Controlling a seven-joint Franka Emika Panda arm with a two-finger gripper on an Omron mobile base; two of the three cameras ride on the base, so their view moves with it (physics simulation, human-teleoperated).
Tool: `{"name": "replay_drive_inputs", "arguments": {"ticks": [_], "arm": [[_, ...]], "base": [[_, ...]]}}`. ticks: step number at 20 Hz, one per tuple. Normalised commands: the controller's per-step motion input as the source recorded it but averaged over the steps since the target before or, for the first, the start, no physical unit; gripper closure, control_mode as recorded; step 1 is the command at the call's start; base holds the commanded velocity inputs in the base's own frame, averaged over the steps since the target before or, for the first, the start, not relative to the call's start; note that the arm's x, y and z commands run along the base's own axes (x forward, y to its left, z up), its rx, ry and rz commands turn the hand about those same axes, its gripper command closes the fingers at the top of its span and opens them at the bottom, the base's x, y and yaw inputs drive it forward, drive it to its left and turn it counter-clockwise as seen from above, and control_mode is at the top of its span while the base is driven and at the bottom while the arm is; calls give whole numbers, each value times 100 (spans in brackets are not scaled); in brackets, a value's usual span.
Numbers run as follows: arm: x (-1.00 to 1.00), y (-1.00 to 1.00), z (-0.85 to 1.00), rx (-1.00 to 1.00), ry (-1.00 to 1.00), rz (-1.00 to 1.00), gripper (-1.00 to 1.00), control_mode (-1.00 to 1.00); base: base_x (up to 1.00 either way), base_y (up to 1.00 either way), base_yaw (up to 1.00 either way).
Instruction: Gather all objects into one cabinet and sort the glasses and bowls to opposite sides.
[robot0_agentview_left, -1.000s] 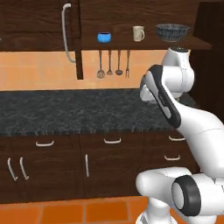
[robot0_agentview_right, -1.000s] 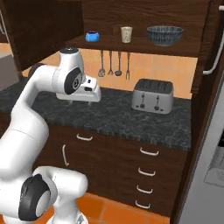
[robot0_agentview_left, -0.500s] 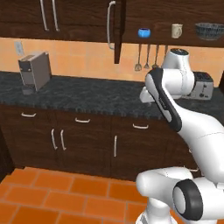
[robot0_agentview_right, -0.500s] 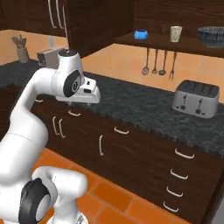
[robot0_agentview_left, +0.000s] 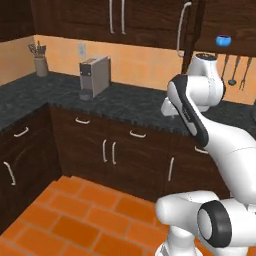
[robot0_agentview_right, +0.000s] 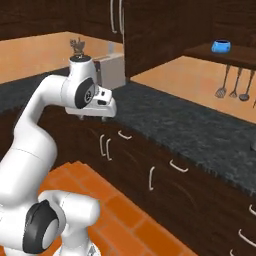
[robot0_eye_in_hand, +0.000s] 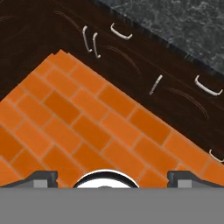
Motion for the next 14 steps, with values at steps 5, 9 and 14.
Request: {"name": "replay_drive_inputs", "arguments": {"ticks": [5,9,14], "arm": [[0,0,0,0,0,0,-100,100],[0,0,0,0,0,0,-100,100],[0,0,0,0,0,0,-100,100]], "base": [[-42,0,77],[-36,0,84],[-38,0,84]]}}
